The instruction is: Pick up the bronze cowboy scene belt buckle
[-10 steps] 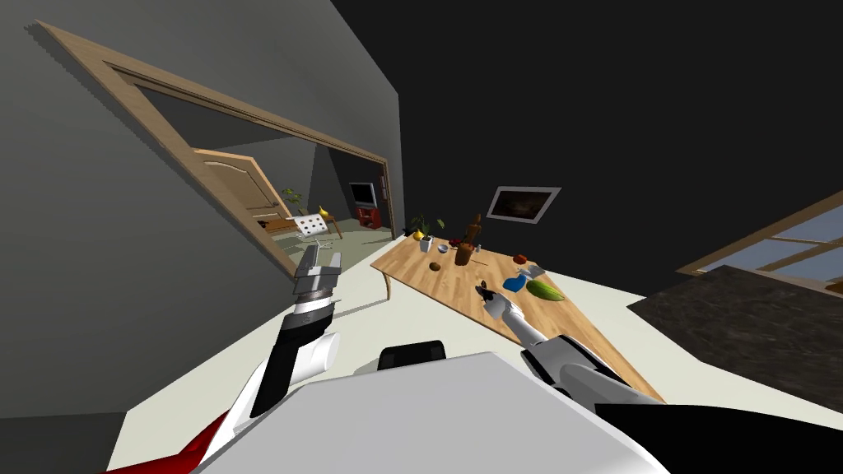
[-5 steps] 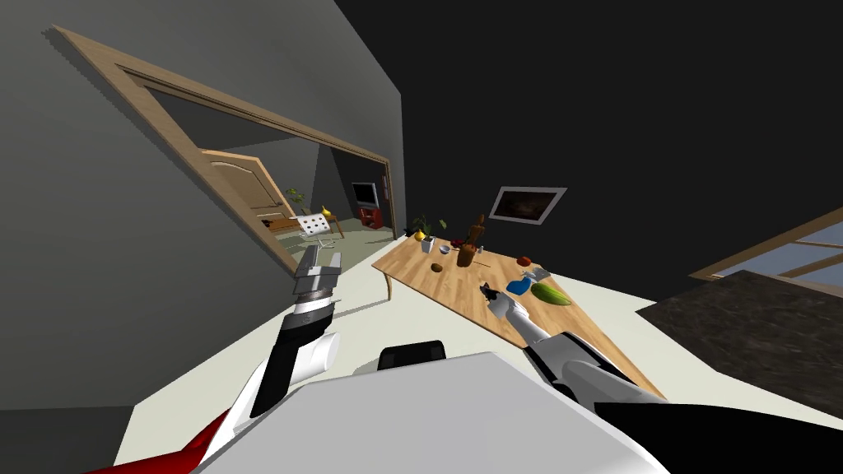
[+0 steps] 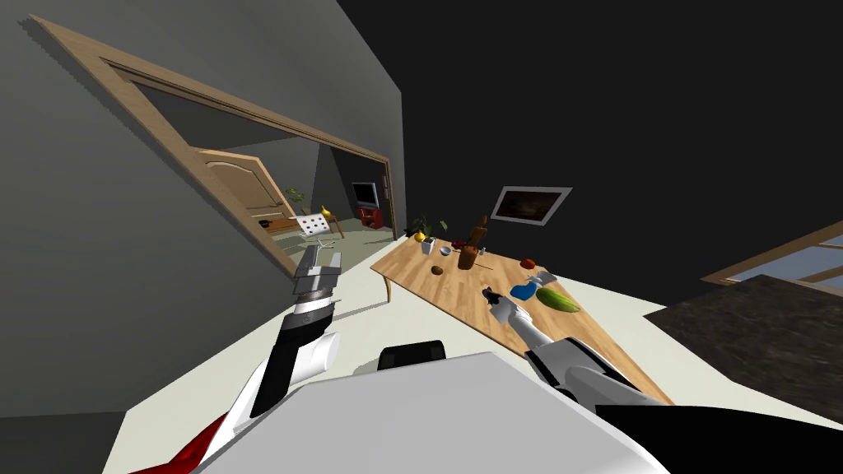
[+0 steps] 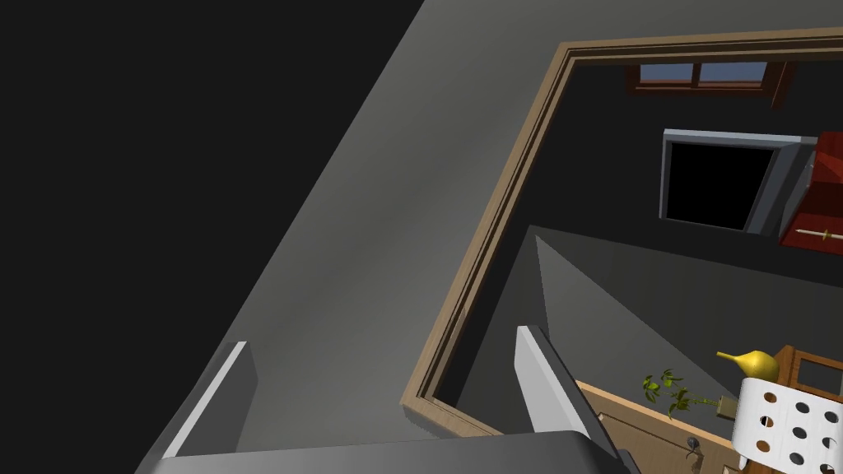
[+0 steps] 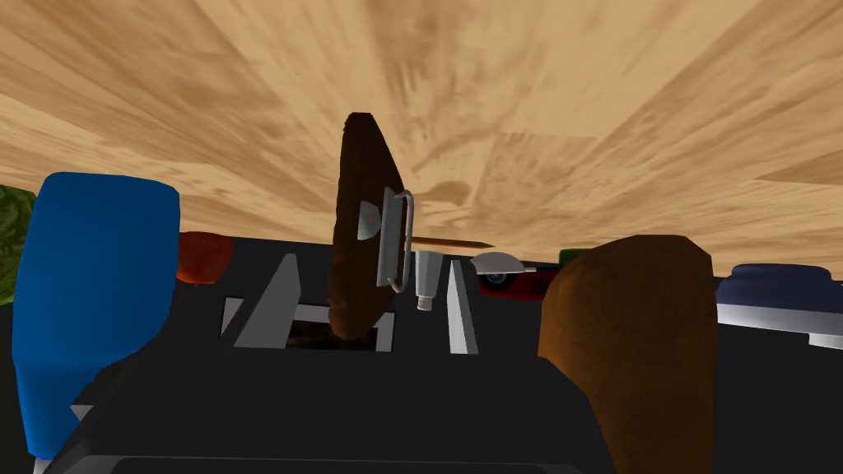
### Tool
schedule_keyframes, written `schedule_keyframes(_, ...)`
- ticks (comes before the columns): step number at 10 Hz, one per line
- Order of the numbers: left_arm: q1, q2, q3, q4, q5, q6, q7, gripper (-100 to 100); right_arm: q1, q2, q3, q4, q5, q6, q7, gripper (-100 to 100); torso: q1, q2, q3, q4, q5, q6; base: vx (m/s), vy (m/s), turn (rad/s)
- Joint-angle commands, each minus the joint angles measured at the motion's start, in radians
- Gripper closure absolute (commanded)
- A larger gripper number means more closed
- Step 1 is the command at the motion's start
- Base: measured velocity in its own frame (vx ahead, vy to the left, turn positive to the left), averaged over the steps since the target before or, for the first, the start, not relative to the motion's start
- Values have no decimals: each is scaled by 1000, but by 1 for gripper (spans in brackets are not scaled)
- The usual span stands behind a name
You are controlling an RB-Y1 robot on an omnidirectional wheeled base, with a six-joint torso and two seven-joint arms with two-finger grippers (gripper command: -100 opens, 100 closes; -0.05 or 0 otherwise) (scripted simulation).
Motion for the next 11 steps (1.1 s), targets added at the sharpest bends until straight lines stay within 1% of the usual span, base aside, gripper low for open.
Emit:
schedule_keyframes(1,0,0,0,0,0,0,0,0,0,0,0,0,0,0,0,100,0,0,0,0,0,0,2,-5,-13)
schedule_keyframes(4,0,0,0,0,0,0,0,0,0,-1,0,0,0,0,1,100,-1,-1,0,0,-2,-1,0,0,0)
schedule_keyframes(5,0,0,0,0,0,0,0,0,0,-1,0,0,0,0,1,0,-1,-1,0,0,-2,-1,0,0,0)
schedule_keyframes(6,0,0,0,0,0,0,0,0,-18,-7,19,-7,-32,21,17,100,-1,-1,-1,0,-2,-1,-64,24,-24)
schedule_keyframes(7,0,0,0,0,0,0,0,0,-21,-9,24,-11,-40,28,21,100,1,2,1,0,-2,-1,-92,30,-20)
schedule_keyframes(9,0,0,0,0,0,0,0,0,-36,-16,45,-26,-76,54,40,100,1,5,3,1,-2,-1,-91,30,-20)
schedule_keyframes(10,0,0,0,0,0,0,0,0,-28,-12,37,-28,-61,49,32,100,1,5,3,1,-2,-2,-36,12,-5)
schedule_keyframes(11,0,0,0,0,0,0,0,0,-29,-12,38,-29,-63,53,33,0,0,3,1,0,-2,-2,-8,3,-4)
